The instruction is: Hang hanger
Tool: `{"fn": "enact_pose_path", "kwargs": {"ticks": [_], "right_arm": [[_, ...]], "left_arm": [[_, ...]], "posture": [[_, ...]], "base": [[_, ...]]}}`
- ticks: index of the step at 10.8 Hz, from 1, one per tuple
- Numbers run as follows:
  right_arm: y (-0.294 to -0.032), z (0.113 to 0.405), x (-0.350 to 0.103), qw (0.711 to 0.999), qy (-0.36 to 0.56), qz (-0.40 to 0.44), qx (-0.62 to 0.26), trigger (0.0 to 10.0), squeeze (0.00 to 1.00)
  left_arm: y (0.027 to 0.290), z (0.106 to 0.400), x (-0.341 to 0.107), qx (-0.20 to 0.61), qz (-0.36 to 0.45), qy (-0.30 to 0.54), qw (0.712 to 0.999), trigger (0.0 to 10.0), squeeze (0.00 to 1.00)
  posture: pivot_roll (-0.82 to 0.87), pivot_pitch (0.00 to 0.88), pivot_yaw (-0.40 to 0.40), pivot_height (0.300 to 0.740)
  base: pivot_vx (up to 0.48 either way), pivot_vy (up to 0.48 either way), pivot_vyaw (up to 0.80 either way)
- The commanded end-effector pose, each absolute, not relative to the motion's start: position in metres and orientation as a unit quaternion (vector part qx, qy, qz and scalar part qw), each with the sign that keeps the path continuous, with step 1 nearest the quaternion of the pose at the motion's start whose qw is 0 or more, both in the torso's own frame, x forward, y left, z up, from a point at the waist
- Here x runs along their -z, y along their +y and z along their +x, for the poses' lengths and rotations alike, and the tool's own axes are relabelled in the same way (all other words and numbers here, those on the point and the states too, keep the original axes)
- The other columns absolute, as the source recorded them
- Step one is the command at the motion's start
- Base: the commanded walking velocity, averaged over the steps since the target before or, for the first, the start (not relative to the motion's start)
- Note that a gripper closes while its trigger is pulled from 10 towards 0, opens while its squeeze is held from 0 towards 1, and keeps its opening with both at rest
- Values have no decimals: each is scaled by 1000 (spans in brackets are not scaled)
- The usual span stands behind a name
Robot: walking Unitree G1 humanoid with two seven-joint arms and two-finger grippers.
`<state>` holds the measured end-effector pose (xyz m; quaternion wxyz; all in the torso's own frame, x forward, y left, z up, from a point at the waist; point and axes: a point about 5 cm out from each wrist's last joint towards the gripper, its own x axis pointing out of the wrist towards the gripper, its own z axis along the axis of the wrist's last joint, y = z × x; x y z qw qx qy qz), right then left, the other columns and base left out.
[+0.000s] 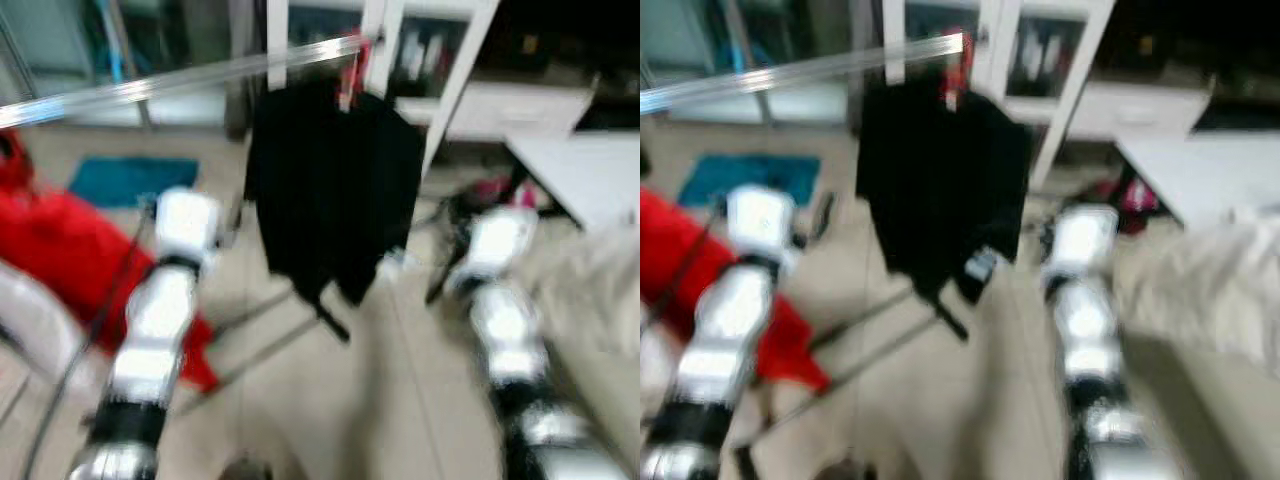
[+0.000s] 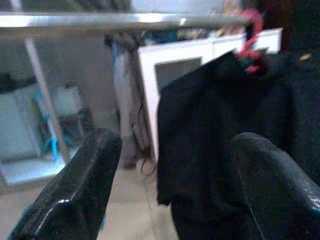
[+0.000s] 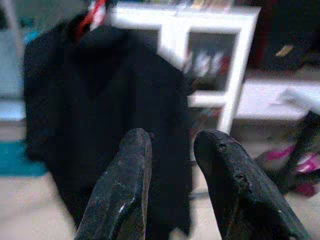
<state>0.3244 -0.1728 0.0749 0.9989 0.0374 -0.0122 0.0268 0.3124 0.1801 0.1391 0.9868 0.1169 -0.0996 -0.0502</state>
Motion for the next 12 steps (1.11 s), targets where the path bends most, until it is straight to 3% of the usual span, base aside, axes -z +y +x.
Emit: {"fn": "enact_pose_path", "kwargs": {"ticks": [1, 3, 12], "right_arm": [[-186, 322, -71, 999, 2, 40, -1, 10000, 0], [-171, 326, -78, 999, -6, 40, -22, 10000, 0], [-169, 343, -105, 998, -46, 36, -34, 10000, 8]], "left_arm": [[164, 312, -129, 59, 102, -78, 990, 10000, 0], [152, 308, -127, 83, 110, -71, 988, 10000, 0], [152, 311, -131, 70, 113, -78, 988, 10000, 0]], "posture": [[61, 56, -57, 740], [51, 53, -55, 740], [47, 64, -69, 740]], "base": [[0, 0, 0], [199, -131, 0], [398, -265, 676]]}}
